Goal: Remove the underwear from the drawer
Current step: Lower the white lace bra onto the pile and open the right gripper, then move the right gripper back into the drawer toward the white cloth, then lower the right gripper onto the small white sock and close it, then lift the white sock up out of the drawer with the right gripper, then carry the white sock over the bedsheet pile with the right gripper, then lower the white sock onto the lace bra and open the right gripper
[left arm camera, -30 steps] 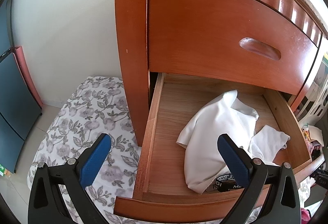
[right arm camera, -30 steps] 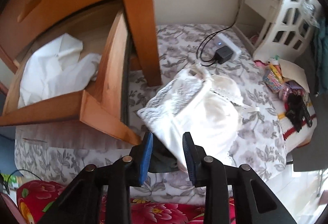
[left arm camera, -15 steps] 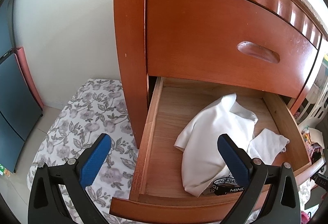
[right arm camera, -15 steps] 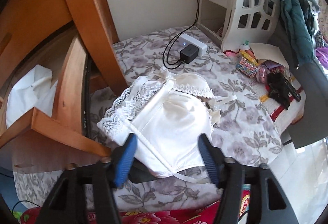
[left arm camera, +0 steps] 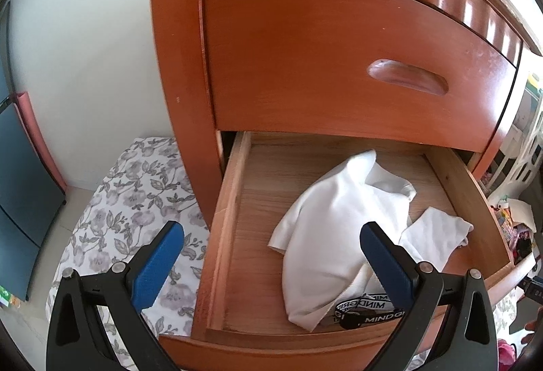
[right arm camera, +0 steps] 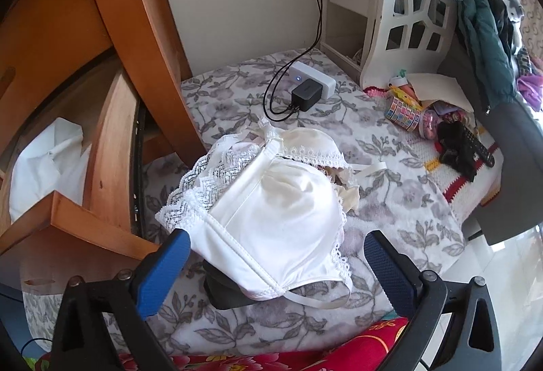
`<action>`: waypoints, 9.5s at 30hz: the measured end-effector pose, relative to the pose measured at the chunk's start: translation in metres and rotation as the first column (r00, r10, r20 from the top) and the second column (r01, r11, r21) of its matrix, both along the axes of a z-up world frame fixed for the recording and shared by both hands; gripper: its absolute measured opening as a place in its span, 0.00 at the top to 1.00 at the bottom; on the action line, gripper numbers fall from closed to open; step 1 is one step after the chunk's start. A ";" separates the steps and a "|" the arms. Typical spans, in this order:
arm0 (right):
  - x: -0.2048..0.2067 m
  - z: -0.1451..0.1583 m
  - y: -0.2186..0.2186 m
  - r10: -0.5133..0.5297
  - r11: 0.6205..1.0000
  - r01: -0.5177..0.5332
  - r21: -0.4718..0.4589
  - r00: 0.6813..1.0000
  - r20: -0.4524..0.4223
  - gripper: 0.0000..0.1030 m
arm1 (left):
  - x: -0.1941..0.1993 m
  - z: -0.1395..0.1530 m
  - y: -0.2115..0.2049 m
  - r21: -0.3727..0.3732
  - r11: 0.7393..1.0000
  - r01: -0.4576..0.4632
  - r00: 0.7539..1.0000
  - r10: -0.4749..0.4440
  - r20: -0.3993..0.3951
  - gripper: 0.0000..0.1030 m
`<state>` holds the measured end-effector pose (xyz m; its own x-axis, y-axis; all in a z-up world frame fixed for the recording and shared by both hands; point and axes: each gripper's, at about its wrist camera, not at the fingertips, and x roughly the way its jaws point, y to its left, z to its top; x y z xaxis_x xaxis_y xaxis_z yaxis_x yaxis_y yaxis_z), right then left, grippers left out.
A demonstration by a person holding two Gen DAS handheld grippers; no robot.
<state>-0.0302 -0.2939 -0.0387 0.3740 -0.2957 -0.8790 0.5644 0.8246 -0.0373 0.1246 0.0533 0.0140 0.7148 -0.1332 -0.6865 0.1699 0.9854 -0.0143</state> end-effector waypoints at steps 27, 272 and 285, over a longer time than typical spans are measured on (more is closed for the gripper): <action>0.015 0.048 0.016 0.027 0.998 -0.022 -0.053 0.994 0.110 0.00 | 0.001 -0.002 0.004 -0.024 1.000 0.005 1.000 -0.005 -0.011 0.00; 0.047 0.001 -0.046 -0.095 0.984 0.094 0.150 0.995 -0.002 0.26 | 0.007 -0.010 0.044 0.036 0.983 -0.177 0.983 0.179 -0.033 0.00; 0.035 -0.004 -0.059 -0.183 0.972 0.183 0.145 0.983 -0.010 0.00 | 0.007 -0.010 0.044 0.036 0.984 -0.174 0.984 0.176 -0.035 0.00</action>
